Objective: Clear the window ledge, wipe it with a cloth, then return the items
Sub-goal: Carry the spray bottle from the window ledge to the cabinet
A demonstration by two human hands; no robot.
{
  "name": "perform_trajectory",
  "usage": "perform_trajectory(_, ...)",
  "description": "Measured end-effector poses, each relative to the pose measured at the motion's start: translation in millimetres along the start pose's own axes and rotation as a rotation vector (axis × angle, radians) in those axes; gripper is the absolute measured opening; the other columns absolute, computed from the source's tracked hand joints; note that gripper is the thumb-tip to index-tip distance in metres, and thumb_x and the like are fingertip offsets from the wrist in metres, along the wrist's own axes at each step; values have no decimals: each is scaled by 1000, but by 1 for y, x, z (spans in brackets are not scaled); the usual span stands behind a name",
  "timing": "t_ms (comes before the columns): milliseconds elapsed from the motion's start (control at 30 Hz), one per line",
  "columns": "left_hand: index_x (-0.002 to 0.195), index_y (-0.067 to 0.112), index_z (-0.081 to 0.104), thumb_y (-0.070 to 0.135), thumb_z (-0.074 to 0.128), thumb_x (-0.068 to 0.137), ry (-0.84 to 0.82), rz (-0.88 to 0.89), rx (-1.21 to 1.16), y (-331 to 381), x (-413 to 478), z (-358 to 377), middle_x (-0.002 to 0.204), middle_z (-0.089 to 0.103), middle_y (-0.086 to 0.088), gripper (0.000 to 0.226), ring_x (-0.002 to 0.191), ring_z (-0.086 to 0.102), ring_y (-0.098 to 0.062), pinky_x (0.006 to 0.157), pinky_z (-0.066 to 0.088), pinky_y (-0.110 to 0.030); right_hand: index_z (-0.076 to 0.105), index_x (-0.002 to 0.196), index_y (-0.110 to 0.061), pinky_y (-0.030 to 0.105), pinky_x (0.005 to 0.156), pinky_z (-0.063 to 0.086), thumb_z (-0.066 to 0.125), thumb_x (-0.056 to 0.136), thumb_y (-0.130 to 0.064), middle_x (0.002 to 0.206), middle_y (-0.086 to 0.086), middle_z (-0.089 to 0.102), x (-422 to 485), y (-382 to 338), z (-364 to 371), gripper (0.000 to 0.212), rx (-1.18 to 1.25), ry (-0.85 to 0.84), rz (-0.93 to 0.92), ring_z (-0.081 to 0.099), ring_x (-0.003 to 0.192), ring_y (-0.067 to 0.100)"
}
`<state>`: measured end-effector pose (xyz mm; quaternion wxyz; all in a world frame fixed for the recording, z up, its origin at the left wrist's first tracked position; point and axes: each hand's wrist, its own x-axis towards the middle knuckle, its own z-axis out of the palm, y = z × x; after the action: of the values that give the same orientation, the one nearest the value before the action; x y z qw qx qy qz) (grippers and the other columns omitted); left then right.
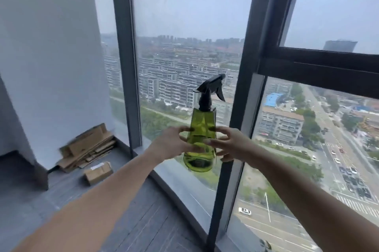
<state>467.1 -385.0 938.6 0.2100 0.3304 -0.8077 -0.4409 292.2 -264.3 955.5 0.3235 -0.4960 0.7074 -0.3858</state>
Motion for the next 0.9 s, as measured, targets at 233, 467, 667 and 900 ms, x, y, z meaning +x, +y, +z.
perform_trajectory(233, 120, 33, 63, 52, 92, 42, 287, -114, 1, -94, -10, -162, 96, 77, 6, 85, 90, 72, -9, 88, 57, -37, 48, 142, -28, 31, 65, 57, 74, 77, -45, 116, 10, 71, 136, -89, 138, 72, 23, -212, -200, 69, 83, 20)
perform_trajectory(467, 116, 39, 65, 56, 90, 43, 542, -272, 32, -196, -25, -306, 102, 75, 15, 79, 92, 68, -2, 85, 55, -28, 53, 135, -30, 42, 74, 56, 78, 63, -54, 109, 15, 73, 252, -178, 286, 79, 66, -477, -318, 59, 77, 22)
perform_trajectory(667, 119, 37, 63, 69, 87, 25, 756, -368, 31, -275, -37, -406, 103, 75, 11, 102, 95, 71, -4, 89, 58, -37, 52, 136, -28, 38, 71, 63, 74, 62, -59, 104, 1, 75, 341, -240, 404, 84, 19, -647, -492, 70, 79, 13)
perform_trajectory(900, 113, 40, 67, 64, 86, 35, 1015, -484, 72, -334, -79, -507, 107, 73, 18, 84, 100, 68, -2, 93, 54, -37, 56, 110, -46, 39, 77, 63, 72, 61, -59, 92, -12, 73, 405, -325, 540, 53, 24, -948, -582, 73, 86, 20)
